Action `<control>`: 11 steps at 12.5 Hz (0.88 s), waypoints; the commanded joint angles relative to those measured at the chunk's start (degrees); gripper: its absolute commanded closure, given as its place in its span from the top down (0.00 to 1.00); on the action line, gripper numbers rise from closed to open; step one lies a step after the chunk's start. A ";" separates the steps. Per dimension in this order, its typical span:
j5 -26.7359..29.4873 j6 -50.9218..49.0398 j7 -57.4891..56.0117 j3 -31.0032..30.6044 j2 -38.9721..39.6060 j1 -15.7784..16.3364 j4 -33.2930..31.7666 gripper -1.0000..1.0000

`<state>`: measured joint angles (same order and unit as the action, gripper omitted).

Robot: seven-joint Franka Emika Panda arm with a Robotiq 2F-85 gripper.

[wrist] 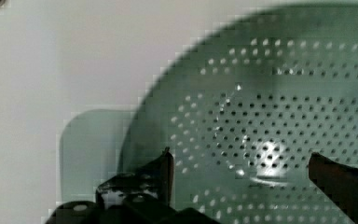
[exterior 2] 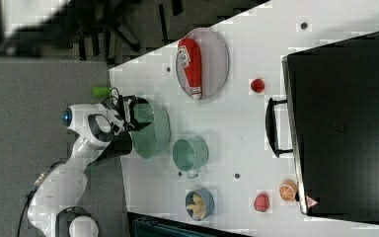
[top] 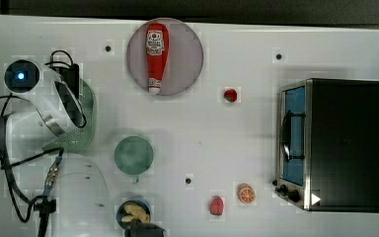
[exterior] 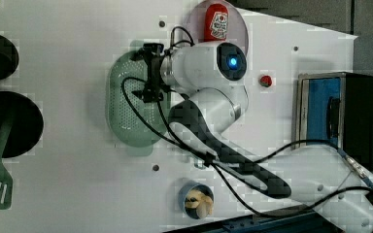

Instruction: Drag strainer forwards.

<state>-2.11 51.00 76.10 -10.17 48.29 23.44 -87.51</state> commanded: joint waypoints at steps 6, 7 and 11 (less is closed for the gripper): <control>0.34 0.69 2.45 3.15 9.13 0.35 15.37 1.00; 0.34 0.91 2.46 3.46 9.98 0.35 17.05 1.00; 0.34 1.16 2.44 4.47 12.11 0.28 21.54 1.00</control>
<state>-1.76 51.59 76.49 -7.13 61.32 23.71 -67.70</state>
